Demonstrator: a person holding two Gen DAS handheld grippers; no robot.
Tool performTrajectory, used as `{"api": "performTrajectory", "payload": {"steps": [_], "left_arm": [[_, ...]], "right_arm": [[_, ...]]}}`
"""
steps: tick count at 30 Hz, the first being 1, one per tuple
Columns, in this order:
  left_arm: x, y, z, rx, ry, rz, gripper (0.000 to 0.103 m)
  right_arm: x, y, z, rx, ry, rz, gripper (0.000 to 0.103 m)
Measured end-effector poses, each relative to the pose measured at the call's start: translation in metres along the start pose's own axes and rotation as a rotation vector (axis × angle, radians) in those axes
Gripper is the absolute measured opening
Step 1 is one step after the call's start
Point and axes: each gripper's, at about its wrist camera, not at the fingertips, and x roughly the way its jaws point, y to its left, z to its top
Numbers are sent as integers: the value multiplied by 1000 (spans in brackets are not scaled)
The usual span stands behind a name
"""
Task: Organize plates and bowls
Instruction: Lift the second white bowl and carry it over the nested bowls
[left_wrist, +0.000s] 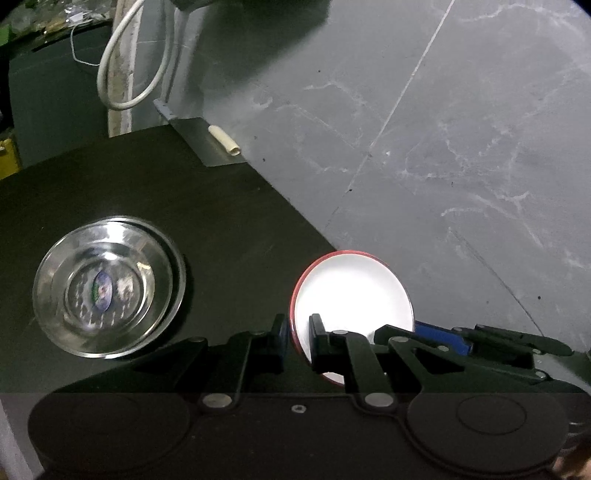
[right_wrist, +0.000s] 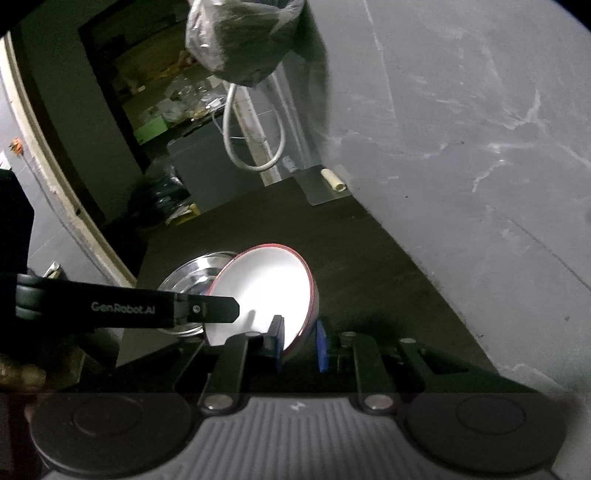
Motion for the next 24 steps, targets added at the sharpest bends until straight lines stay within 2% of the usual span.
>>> {"api": "performTrajectory", "payload": {"steps": [13,24], "left_arm": [[-25,17,-33,-72,10,29,12],[-32,25,-46,-104,21,64,13]], "right_arm": [[-8,23,-25,-56,74,79,20],[-7,37,-36,-96,116,113,21]]}}
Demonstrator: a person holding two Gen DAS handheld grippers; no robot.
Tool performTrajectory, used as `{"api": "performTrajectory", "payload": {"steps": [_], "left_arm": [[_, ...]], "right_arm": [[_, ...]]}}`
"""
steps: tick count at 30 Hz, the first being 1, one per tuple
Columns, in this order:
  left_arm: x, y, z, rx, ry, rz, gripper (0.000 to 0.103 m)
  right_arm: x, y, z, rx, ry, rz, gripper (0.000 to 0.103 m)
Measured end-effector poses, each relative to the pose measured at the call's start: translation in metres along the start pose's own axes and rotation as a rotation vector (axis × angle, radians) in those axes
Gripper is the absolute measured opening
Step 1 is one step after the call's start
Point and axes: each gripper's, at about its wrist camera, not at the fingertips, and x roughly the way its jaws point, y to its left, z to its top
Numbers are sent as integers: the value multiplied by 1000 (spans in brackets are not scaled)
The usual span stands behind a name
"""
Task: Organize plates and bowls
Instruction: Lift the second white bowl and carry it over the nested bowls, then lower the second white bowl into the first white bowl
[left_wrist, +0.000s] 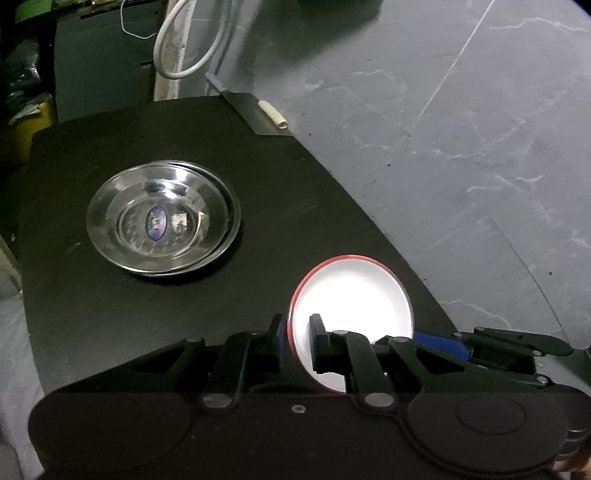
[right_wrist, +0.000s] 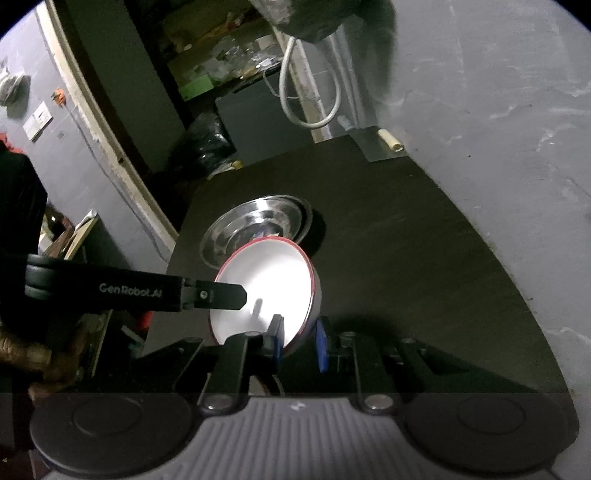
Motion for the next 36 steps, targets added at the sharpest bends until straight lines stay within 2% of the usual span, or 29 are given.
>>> {"api": "performTrajectory", "payload": {"steps": [17,28,36], "left_arm": [[-5,16,-19,-36,39,22,14],[-6,17,-26,-39,54,24,15],[-11,16,-38,-24,85,22,16]], "right_arm": [[5,16,-14,-71,79,59,22],[7,21,-21,-94,120,77,24],[2,22,-31,-120,175,120,24]]}}
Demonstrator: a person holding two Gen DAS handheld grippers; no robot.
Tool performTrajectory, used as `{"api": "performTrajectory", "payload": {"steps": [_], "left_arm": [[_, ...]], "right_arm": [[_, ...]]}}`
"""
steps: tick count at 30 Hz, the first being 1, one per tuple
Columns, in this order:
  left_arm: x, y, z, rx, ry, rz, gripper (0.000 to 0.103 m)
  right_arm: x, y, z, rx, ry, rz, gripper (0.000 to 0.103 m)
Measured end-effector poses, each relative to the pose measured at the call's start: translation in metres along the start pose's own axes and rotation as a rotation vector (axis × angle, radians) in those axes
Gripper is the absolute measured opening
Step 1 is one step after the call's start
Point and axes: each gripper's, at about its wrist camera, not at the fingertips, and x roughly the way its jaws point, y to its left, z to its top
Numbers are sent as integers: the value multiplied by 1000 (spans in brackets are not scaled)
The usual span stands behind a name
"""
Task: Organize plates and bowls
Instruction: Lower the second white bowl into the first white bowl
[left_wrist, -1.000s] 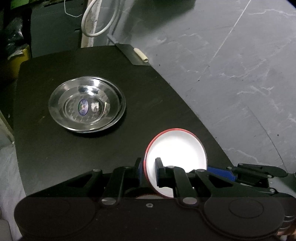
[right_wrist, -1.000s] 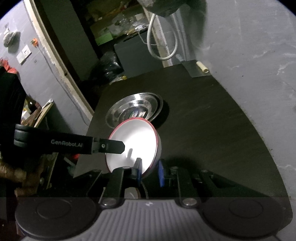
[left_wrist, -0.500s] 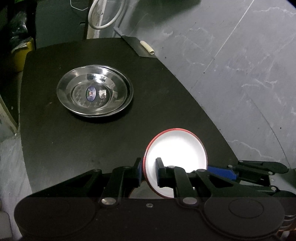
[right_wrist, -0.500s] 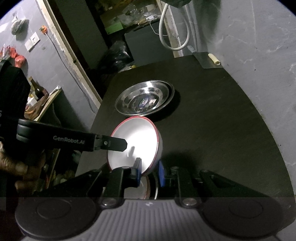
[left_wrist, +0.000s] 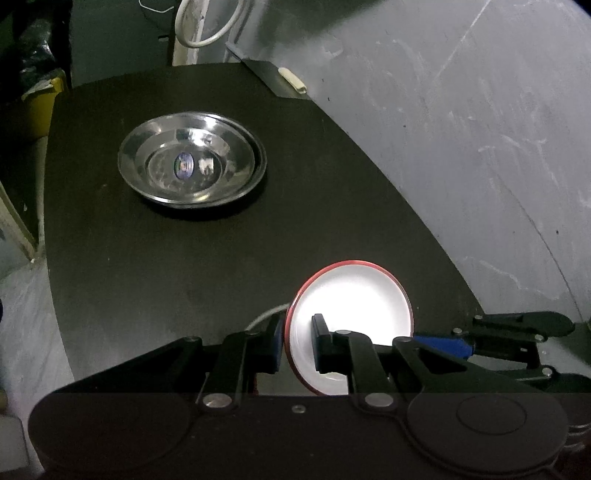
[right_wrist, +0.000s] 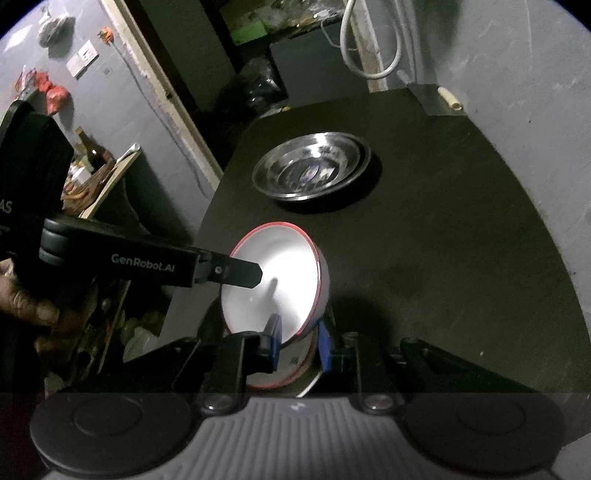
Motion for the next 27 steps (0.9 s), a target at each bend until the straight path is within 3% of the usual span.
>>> {"api": "performTrajectory", "payload": {"steps": [27], "left_arm": [[-5,8,-28,-10,87,35,18]], "right_arm": [[13,9,-3,-78,106,53,26]]}}
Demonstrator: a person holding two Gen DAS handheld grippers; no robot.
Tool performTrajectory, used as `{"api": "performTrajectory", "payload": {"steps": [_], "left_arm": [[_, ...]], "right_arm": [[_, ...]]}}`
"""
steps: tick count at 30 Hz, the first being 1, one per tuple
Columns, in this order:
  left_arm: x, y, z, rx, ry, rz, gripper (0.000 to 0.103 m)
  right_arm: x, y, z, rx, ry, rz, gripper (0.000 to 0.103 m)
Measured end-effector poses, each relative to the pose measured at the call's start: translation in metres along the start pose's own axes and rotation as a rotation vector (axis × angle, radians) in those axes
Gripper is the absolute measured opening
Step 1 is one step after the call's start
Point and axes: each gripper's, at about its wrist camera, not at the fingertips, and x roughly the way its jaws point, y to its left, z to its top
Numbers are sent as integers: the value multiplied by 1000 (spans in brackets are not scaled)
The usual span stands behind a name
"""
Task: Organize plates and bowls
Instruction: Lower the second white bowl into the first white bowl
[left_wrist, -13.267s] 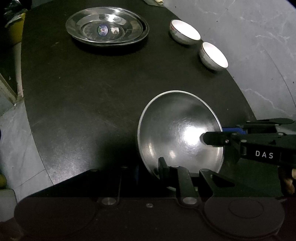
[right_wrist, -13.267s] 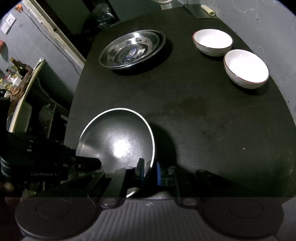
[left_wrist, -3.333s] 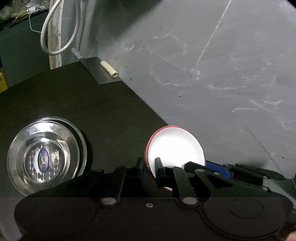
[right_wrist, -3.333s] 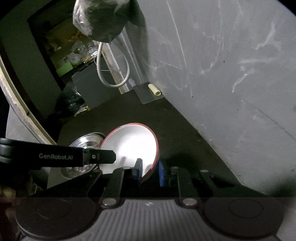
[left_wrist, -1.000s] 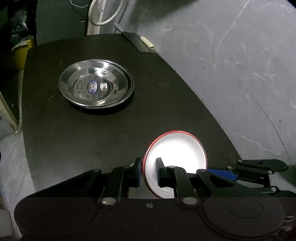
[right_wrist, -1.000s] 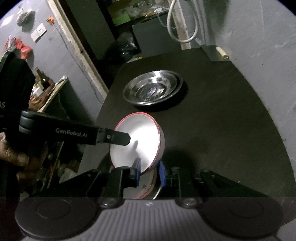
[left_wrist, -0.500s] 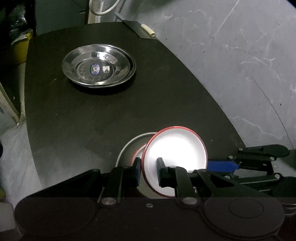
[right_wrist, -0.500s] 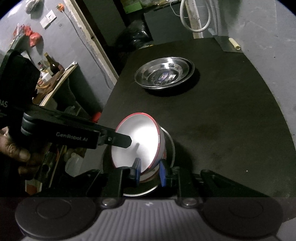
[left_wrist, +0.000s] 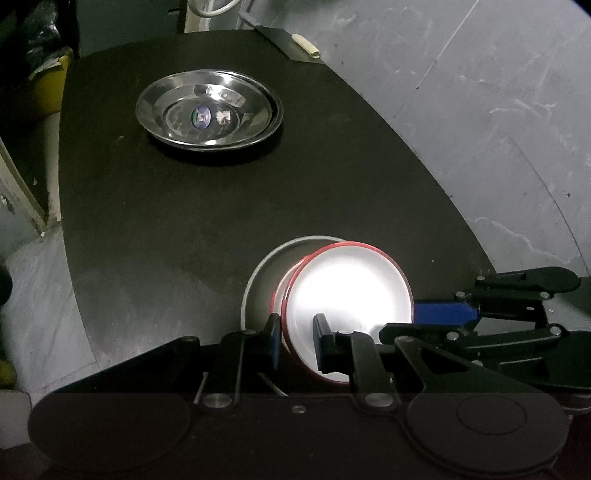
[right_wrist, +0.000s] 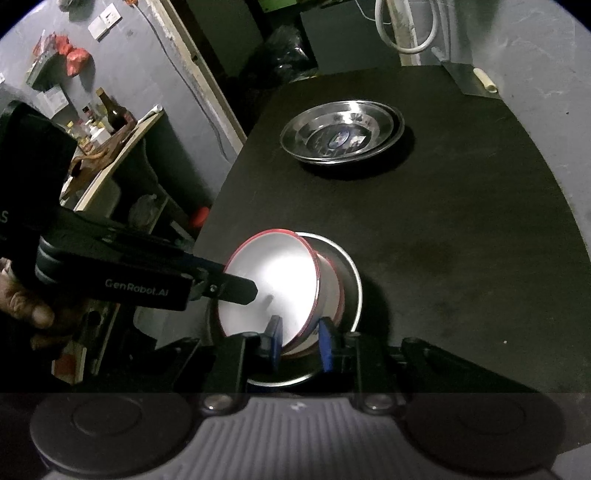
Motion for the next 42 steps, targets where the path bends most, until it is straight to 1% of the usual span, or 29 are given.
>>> {"api": "performTrajectory", "payload": {"steps": [19,26,29,32,34,42], "left_arm": [[7,-2,3,18,33,18,23],[8,-2,3,22,35,19,28],[8,-3,3,20,37,18,28],[8,-2,3,20,38,12,28],[7,-1,2,24,39,10,28],[7,-1,1,25,44,5,29]], "right_arm": [[7,0,4,-23,35,5,29],[8,-1,3,-21,30,11,29],[8,-2,3,-20,30,11,29],[8,-3,4,-16,31,3,33],[7,-3,4,-17,32,13,33],[4,-1,5,-38,29,1,34]]}}
